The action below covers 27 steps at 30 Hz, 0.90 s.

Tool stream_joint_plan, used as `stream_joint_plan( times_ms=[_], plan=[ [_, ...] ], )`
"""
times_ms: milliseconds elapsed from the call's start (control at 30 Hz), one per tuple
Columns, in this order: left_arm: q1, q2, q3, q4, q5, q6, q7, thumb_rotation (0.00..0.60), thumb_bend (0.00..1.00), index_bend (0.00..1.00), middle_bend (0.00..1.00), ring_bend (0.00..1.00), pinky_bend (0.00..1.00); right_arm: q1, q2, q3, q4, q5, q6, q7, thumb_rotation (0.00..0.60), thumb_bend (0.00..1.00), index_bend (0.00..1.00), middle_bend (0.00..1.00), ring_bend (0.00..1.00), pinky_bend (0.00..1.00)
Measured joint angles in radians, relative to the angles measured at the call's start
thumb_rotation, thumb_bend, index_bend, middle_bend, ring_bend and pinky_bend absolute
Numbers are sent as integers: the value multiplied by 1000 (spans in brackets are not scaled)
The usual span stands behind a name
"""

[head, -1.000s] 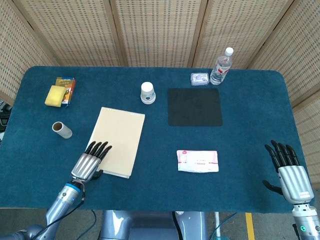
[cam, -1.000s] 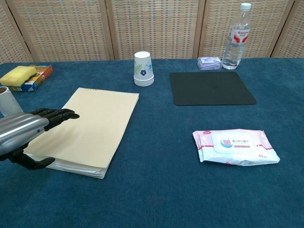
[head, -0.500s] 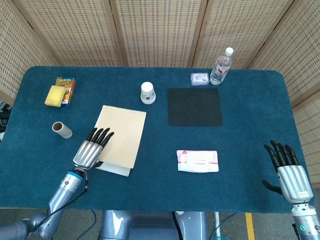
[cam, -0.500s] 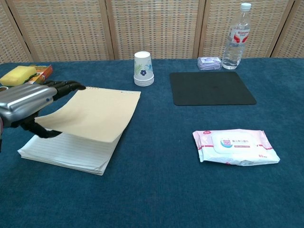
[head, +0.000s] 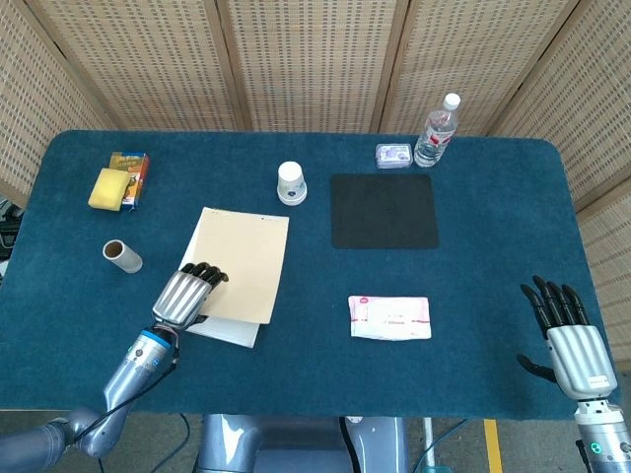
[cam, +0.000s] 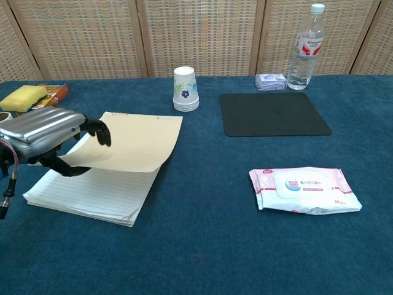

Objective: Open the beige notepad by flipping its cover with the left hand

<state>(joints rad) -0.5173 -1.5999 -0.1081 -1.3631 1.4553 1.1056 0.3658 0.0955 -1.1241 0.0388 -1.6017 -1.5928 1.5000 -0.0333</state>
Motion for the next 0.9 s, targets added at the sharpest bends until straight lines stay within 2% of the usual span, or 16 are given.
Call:
stream_joint_plan(
  times_ms=[67,200,500,700,900],
  plan=[
    [2,-7,15,18,29,23,-13,600,535,601,547,450,491,0,0,0,0,-1,0,0,600,0,0,0,0,0],
    [6,-10,49,38,81,59,-36,600,544,659,568,463,501,-1,0,-2,-1,-2,1,-1,600,0,0,0,0,0],
    [27,48,132,27,210,148,-92,600,543,663,571,463,501,0,-2,-3,-1,-3,0,1,600,0,0,0,0,0],
    [52,125,189,-42,260,185,-106,600,543,664,570,463,501,-1,-3,-6,-2,-7,1,-6,600,0,0,0,0,0],
    [77,216,241,-153,276,179,-81,600,543,666,573,467,502,-2,-4,-7,-4,-9,4,-9,600,0,0,0,0,0]
  ],
)
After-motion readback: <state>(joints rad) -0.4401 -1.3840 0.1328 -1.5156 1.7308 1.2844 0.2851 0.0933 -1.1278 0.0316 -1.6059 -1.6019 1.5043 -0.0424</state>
